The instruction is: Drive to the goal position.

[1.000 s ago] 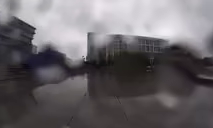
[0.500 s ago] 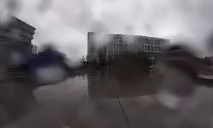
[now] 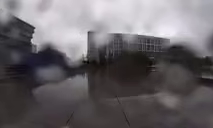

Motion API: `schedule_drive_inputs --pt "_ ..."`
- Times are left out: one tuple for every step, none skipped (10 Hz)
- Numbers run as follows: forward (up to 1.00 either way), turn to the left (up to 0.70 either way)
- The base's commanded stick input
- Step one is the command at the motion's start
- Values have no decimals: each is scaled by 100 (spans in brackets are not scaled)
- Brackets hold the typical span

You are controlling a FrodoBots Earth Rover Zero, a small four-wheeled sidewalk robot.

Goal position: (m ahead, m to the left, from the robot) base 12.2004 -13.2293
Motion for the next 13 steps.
schedule_drive_inputs --pt "100 0" --pt "100 0" --pt "100 0" --pt "100 0" --pt "100 0" --pt "100 0" --pt "100 0" --pt "100 0" --pt "100 0" --pt "100 0" --pt "100 0" --pt "100 0" --pt "100 0"
